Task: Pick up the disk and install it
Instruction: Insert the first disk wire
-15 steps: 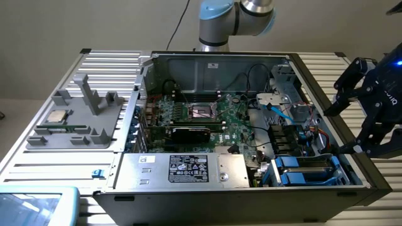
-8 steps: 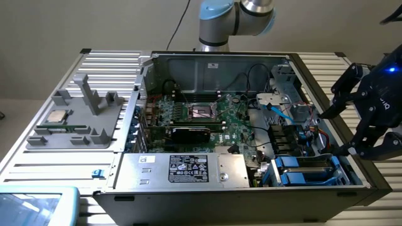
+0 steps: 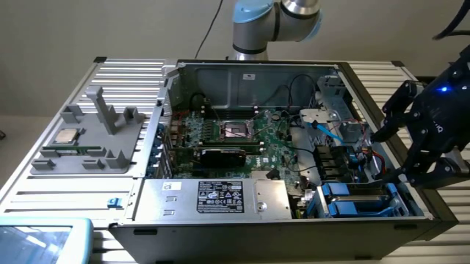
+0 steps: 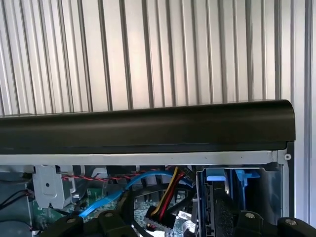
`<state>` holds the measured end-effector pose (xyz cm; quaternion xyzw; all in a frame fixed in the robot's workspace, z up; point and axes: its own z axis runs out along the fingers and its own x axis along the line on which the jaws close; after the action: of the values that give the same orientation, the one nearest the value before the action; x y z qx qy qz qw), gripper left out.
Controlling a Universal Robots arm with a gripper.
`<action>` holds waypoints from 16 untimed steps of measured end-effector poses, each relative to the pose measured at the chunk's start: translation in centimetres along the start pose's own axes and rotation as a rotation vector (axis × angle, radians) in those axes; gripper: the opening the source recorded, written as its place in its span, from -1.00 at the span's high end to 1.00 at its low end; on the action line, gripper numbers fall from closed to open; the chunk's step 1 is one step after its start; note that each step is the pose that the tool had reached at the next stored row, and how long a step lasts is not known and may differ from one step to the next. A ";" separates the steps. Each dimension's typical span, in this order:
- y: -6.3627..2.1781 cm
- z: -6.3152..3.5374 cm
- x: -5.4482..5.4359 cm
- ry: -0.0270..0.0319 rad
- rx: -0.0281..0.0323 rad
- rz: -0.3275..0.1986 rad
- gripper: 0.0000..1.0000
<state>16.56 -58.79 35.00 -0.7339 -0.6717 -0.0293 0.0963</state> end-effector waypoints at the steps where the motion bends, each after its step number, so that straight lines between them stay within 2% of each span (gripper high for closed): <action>1: 0.01 0.20 0.1 0.0004 -0.0003 0.004 -0.51; 3: 0.03 0.54 0.2 0.0009 -0.0006 0.010 -0.51; 7: 0.03 0.55 0.2 0.0008 -0.0005 0.011 -0.51; 16: -0.21 0.82 0.2 0.0054 -0.0081 0.056 -0.51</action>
<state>16.30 -58.41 34.26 -0.7527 -0.6506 -0.0313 0.0959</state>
